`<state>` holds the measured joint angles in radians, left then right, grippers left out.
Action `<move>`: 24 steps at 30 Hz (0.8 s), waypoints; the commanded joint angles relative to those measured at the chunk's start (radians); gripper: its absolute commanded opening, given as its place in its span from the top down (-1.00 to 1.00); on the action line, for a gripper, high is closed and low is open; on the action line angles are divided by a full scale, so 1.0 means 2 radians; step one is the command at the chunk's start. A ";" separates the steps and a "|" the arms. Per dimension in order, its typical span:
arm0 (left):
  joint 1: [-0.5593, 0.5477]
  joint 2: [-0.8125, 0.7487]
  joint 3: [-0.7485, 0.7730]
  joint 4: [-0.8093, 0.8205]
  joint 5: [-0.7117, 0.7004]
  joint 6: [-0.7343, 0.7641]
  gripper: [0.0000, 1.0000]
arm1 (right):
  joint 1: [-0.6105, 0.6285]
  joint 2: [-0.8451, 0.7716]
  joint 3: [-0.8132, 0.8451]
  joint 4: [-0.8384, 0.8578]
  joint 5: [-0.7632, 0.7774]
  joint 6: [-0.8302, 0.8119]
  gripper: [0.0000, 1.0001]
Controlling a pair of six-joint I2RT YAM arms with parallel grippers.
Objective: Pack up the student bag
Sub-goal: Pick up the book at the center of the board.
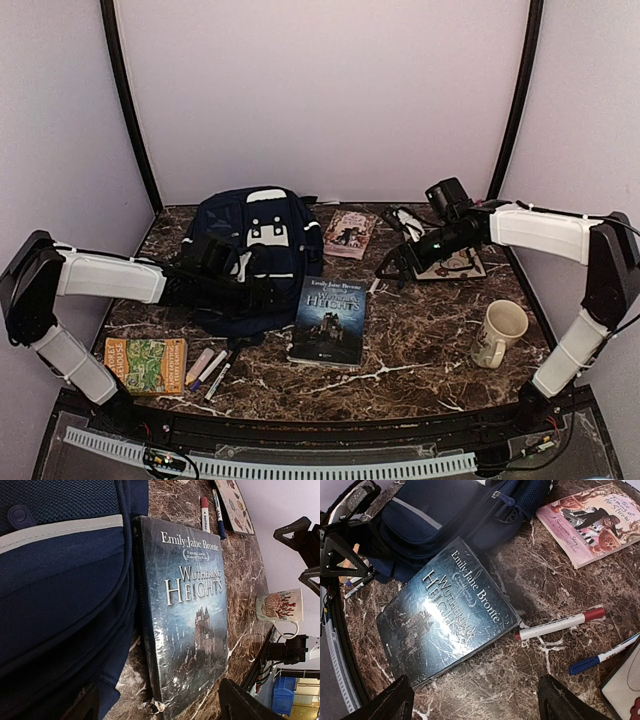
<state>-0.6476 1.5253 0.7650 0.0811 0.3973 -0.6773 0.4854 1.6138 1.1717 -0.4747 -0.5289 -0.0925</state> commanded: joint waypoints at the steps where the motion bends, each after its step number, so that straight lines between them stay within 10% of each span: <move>1: 0.000 0.017 0.014 0.012 0.023 -0.019 -0.71 | 0.003 0.012 -0.013 0.014 0.020 -0.047 -0.33; 4: 0.000 0.040 0.018 0.021 0.038 -0.032 -0.71 | 0.003 0.040 -0.021 -0.005 -0.037 -0.051 0.99; 12: 0.000 0.087 0.022 0.030 0.056 -0.064 -0.71 | 0.007 0.074 -0.031 0.019 -0.085 -0.017 1.00; 17: 0.000 0.117 0.019 0.056 0.079 -0.084 -0.70 | 0.016 0.098 -0.026 0.012 -0.087 -0.019 0.11; 24: 0.000 0.155 0.014 0.105 0.114 -0.113 -0.70 | 0.035 0.134 -0.017 0.003 -0.092 -0.025 -0.06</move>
<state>-0.6479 1.7592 0.8146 0.2855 0.5915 -0.8574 0.5343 1.8469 1.1107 -0.4667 -0.6865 -0.1341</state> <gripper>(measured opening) 0.851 0.528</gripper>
